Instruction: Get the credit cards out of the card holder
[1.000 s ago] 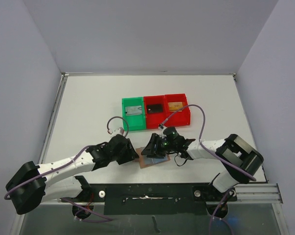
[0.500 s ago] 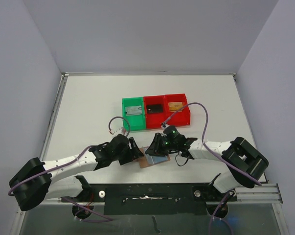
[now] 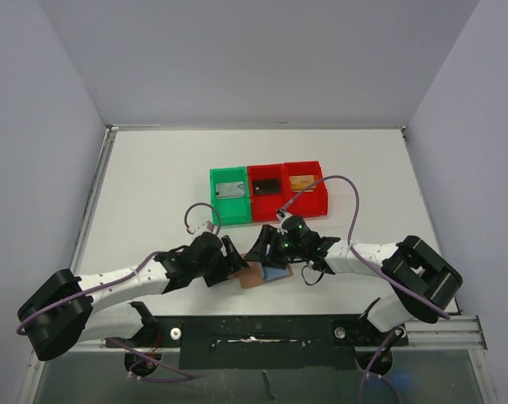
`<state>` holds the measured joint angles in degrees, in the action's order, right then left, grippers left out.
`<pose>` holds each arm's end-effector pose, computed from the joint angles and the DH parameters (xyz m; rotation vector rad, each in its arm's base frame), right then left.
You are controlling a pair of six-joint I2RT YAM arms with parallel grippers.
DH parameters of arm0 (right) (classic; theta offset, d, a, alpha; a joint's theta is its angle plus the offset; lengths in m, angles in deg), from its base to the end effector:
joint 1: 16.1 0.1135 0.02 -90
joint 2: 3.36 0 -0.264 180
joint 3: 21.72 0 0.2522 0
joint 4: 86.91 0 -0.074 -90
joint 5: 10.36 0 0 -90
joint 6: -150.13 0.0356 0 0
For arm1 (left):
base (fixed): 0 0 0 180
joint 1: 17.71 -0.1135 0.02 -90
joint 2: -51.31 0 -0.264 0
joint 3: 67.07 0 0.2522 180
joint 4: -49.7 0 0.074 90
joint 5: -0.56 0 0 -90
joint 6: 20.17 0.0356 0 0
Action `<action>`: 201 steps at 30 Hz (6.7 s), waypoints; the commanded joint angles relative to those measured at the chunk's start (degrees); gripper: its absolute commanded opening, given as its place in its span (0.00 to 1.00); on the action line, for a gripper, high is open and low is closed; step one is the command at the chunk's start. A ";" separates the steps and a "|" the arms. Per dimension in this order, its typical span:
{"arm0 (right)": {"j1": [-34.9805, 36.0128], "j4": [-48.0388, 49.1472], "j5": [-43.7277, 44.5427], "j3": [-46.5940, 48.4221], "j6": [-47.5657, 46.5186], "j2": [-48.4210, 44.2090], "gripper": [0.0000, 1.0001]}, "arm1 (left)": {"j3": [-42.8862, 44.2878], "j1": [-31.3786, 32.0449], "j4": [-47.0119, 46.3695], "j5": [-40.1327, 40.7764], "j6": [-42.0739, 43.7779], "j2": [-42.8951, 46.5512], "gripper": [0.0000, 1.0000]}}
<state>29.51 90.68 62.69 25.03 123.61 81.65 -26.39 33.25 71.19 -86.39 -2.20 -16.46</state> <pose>0.1864 0.2052 0.1499 0.2290 2.6072 1.2024 0.1382 -0.1675 0.1609 -0.5063 2.5780 -0.8394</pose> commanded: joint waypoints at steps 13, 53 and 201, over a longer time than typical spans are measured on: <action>-1.31 -2.85 5.51 -2.30 0.51 -14.17 0.42 | -1.52 -1.38 -5.27 1.82 -3.26 0.53 0.51; 3.09 -10.21 3.45 7.79 -4.93 7.75 0.20 | -1.86 -2.14 2.10 1.66 -2.57 7.13 0.75; -0.09 -25.81 12.75 9.01 -11.23 -3.20 0.42 | 15.80 0.02 17.19 5.17 14.55 -16.12 0.45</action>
<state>28.35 65.52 73.09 30.65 113.78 77.65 -10.63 33.21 90.44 -80.49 11.20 -32.00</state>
